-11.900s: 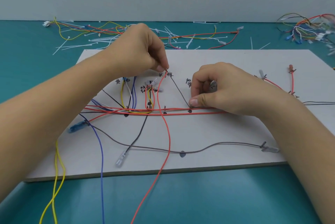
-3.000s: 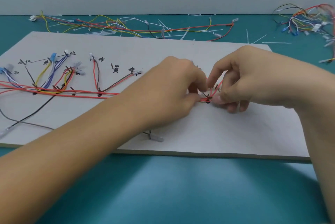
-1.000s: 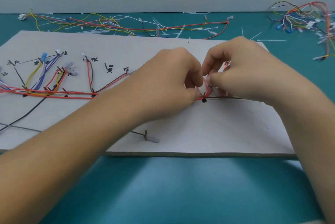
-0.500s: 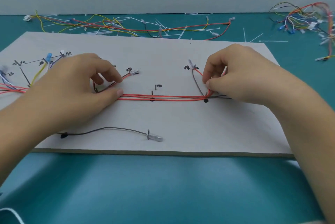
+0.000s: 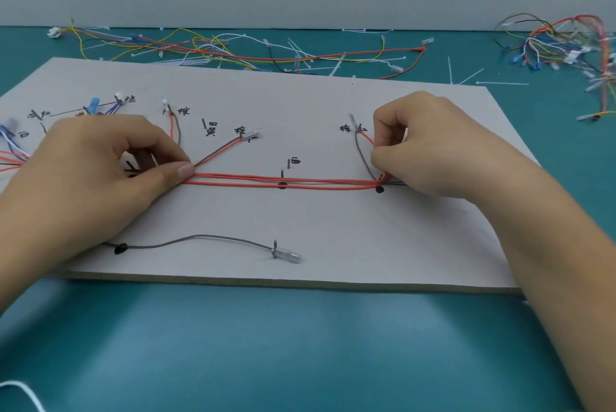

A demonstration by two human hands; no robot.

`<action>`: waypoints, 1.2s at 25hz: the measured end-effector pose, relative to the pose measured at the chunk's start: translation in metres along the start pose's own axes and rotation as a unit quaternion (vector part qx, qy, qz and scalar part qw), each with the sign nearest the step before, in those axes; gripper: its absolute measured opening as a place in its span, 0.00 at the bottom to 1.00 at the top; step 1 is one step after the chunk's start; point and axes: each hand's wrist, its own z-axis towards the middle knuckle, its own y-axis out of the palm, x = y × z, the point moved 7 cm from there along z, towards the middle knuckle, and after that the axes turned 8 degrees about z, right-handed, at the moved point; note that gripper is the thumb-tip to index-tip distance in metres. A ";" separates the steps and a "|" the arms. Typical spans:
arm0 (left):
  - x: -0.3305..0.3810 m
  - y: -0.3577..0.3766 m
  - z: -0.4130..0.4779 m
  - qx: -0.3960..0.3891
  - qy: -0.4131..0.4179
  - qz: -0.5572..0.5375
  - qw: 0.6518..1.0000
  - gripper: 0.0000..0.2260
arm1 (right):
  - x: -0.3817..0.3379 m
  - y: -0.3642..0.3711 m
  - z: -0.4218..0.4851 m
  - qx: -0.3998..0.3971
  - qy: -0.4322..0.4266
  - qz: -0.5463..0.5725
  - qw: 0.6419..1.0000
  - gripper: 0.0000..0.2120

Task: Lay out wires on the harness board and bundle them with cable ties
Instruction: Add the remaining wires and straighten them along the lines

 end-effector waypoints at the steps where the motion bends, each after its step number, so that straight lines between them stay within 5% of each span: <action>1: 0.000 -0.001 0.001 0.000 0.008 0.007 1.000 0.11 | 0.000 -0.001 0.000 0.001 0.001 0.000 1.000 0.04; 5: 0.005 0.000 0.005 -0.011 0.011 0.034 0.999 0.07 | -0.001 0.000 0.001 -0.005 0.000 0.004 1.000 0.04; 9: 0.034 0.003 0.007 0.011 0.021 0.040 0.999 0.15 | 0.007 -0.008 0.003 -0.008 0.019 -0.006 1.000 0.03; 15: 0.108 0.025 0.026 -0.028 0.061 0.012 0.998 0.07 | 0.037 -0.047 -0.003 -0.014 0.091 -0.066 0.994 0.08; 18: 0.126 0.035 0.029 -0.034 0.065 -0.010 0.997 0.05 | 0.020 -0.051 -0.009 0.013 0.045 -0.059 0.997 0.09; 22: 0.130 0.037 0.026 -0.034 0.054 -0.016 0.998 0.06 | -0.005 -0.010 -0.023 -0.099 0.001 -0.051 0.994 0.06; 30: 0.139 0.035 0.011 -0.043 0.034 -0.007 0.998 0.05 | -0.012 -0.014 -0.029 -0.122 -0.005 -0.063 0.990 0.09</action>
